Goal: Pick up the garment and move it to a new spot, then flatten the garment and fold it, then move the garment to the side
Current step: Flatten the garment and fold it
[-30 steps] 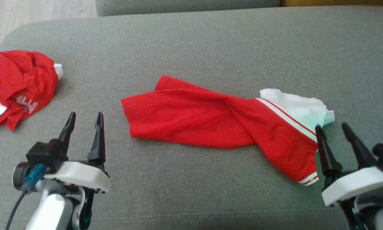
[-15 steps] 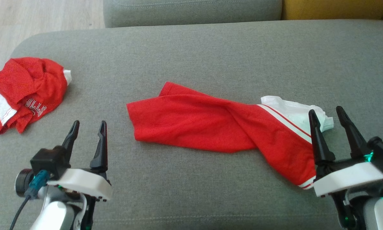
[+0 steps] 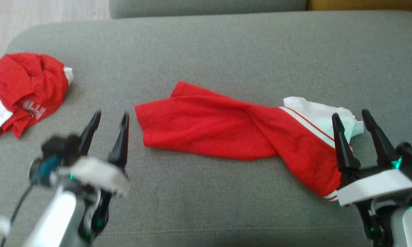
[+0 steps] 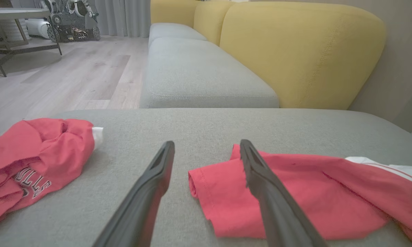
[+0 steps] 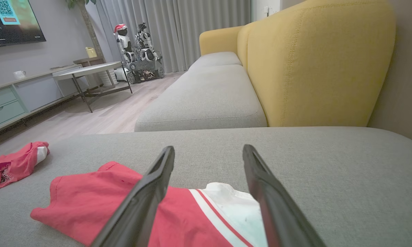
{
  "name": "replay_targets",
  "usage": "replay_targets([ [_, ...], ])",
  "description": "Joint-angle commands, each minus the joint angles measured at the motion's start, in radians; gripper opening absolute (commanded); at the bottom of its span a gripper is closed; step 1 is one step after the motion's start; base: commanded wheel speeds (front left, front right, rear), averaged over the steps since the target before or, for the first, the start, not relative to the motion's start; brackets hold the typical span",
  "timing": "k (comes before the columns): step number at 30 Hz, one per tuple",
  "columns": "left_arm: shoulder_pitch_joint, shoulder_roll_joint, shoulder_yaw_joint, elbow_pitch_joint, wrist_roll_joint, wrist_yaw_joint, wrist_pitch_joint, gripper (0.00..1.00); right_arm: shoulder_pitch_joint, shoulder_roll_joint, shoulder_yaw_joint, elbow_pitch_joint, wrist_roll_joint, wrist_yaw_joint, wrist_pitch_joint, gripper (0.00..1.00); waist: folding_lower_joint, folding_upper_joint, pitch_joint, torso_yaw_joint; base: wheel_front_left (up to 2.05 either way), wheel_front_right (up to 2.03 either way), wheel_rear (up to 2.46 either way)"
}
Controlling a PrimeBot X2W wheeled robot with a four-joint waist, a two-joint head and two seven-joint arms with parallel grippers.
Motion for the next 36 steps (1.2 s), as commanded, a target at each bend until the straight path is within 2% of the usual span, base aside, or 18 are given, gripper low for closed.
replay_targets([
  [1,-0.095,0.01,0.036,-0.008,-0.011,-0.01,0.016,1.0,-0.051,-0.001,0.023,-0.038,0.005,-0.001,-0.002,1.0,0.0,0.0,0.023,-0.003,0.0,0.0,0.0],
  [9,-0.329,-0.058,0.038,0.319,-0.134,-0.116,0.129,1.0,-0.091,0.007,0.04,-0.029,0.006,-0.001,0.001,1.0,0.0,0.0,0.103,-0.029,0.0,0.0,0.0],
  [15,-0.427,-0.094,0.052,0.575,-0.215,-0.189,0.185,1.0,-0.107,0.012,0.043,-0.014,0.009,-0.001,-0.006,1.0,0.0,0.0,0.131,-0.053,0.0,0.0,0.0],
  [19,-0.457,-0.114,0.052,0.682,-0.259,-0.24,0.208,1.0,-0.108,0.016,0.039,-0.006,0.012,-0.001,-0.008,1.0,0.0,0.0,0.136,-0.062,0.0,0.0,0.0],
  [21,-0.463,-0.117,0.052,0.695,-0.268,-0.251,0.203,1.0,-0.108,0.017,0.038,-0.005,0.013,-0.001,-0.009,1.0,0.0,0.0,0.137,-0.063,0.0,0.0,0.0],
  [22,-0.469,-0.12,0.051,0.706,-0.276,-0.259,0.199,0.53,-0.108,0.018,0.036,-0.004,0.014,-0.001,-0.01,1.0,0.0,0.0,0.137,-0.063,0.0,0.0,0.0],
  [23,-0.478,-0.12,0.042,0.718,-0.282,-0.272,0.185,0.0,-0.107,0.02,0.033,-0.003,0.014,-0.001,-0.012,1.0,0.0,0.0,0.136,-0.063,0.0,0.0,0.0],
  [26,-0.489,-0.108,0.024,0.716,-0.265,-0.279,0.151,0.0,-0.105,0.022,0.029,-0.004,0.013,-0.001,-0.011,1.0,0.0,0.0,0.134,-0.061,0.0,0.0,0.0],
  [30,-0.513,-0.077,-0.02,0.677,-0.191,-0.283,0.033,0.0,-0.101,0.027,0.024,-0.006,0.019,-0.001,-0.007,1.0,0.0,0.0,0.129,-0.054,0.0,0.0,0.0],
  [36,-0.469,-0.015,-0.101,0.528,-0.068,-0.283,-0.112,0.0,-0.096,0.03,0.02,-0.009,0.013,-0.001,-0.002,1.0,0.0,0.0,0.117,-0.047,0.0,0.0,0.0],
])
